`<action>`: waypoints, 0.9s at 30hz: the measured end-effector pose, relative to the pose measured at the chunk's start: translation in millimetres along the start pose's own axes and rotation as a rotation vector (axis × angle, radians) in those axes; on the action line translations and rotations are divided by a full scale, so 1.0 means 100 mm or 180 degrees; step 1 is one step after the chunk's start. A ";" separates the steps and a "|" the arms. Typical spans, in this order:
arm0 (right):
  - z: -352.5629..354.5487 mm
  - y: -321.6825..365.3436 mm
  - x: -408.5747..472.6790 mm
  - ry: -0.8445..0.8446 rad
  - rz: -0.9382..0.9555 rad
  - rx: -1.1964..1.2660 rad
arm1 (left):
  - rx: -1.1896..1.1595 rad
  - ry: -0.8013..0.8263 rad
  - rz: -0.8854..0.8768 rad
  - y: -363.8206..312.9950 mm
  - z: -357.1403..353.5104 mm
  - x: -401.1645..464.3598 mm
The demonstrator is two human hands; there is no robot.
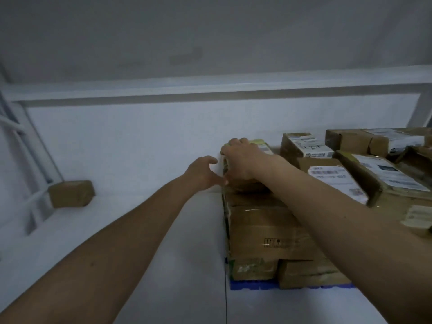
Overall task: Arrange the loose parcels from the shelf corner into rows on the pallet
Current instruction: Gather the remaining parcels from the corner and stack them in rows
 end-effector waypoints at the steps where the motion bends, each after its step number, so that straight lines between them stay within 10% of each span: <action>1: -0.04 0.13 0.05 0.0015 0.0108 -0.0006 | 0.0183 -0.0071 0.0044 0.12 0.08 -0.05; 27: -1.25 4.13 1.35 0.1166 0.0789 0.0815 | 0.0708 -0.0288 0.1719 3.99 2.61 -1.15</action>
Point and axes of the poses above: each hand's wrist, its own x-axis towards the middle knuckle, its own z-axis out of the back of the hand, y = z × x, the point moved 3 cm from there along x, towards the middle knuckle, and after that the axes turned 5 degrees about -y, right-handed, at the moved point
